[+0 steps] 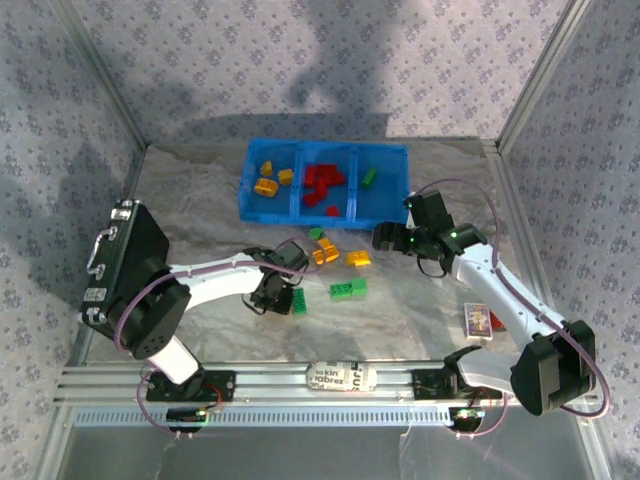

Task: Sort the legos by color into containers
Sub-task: Pick up the lego from the middle-left of the table, then place the lego in the container.

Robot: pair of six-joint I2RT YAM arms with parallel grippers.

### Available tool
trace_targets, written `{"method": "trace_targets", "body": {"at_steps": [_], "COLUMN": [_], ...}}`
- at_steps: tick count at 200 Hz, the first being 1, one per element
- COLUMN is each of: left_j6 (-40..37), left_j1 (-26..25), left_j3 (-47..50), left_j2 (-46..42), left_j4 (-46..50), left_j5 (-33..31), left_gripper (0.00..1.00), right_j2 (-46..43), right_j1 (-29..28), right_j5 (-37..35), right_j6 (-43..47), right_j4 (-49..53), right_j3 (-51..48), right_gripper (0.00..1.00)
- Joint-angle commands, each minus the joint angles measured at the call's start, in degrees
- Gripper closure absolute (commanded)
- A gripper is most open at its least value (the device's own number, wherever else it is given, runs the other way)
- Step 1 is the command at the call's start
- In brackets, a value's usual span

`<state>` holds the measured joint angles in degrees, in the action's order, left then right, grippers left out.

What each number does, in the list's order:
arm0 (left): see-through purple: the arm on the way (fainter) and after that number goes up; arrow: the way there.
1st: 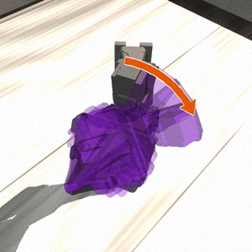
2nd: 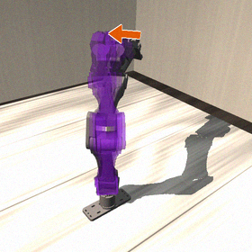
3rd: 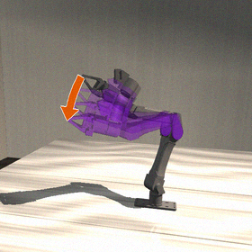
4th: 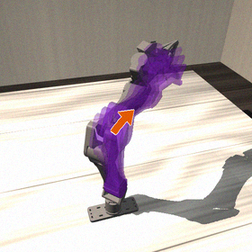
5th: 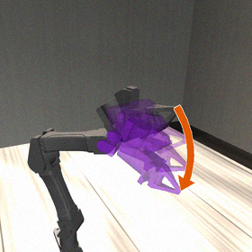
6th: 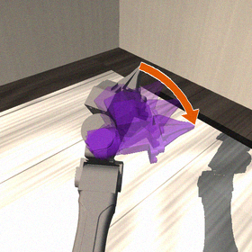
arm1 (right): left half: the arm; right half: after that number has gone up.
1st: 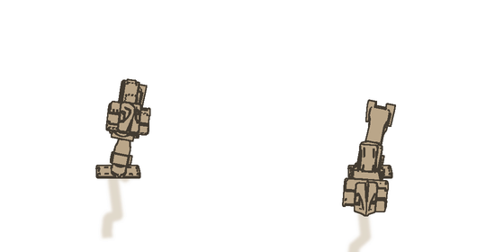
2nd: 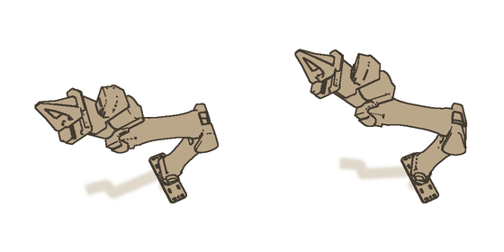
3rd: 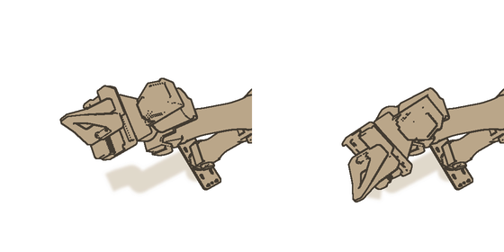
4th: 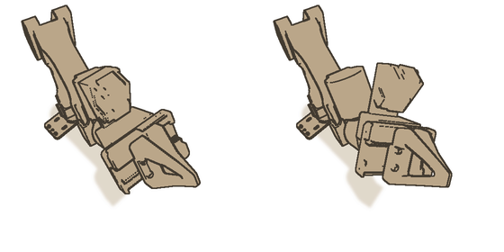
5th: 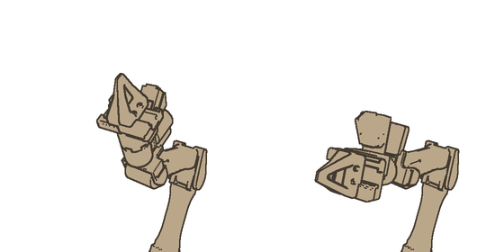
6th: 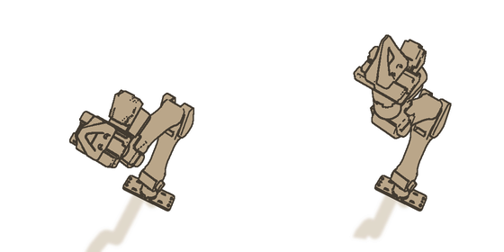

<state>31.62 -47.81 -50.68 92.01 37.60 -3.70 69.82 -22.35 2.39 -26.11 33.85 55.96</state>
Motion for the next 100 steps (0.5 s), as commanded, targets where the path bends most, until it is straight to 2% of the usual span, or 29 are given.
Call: {"method": "trace_targets", "body": {"at_steps": [1, 66, 100], "left_j6": [0.1, -1.9, -6.3], "left_j1": [-1.2, -1.9, -2.3], "left_j3": [-2.6, -10.1, -21.6], "left_j2": [0.8, -7.9, -4.2], "left_j4": [-11.4, -6.3, -3.7], "left_j5": [2.0, -1.4, -0.7], "left_gripper": [0.65, 0.69, 0.69], "right_j2": [-1.6, -7.8, -11.1], "right_j1": [0.4, 3.8, 6.3], "right_j5": [-0.2, -1.5, -0.9], "right_j6": [-0.5, -1.0, -2.1], "right_j4": [0.1, 2.1, 2.5], "right_j3": [-0.5, -2.6, -5.2], "right_gripper": [0.07, 0.08, 0.09]}}
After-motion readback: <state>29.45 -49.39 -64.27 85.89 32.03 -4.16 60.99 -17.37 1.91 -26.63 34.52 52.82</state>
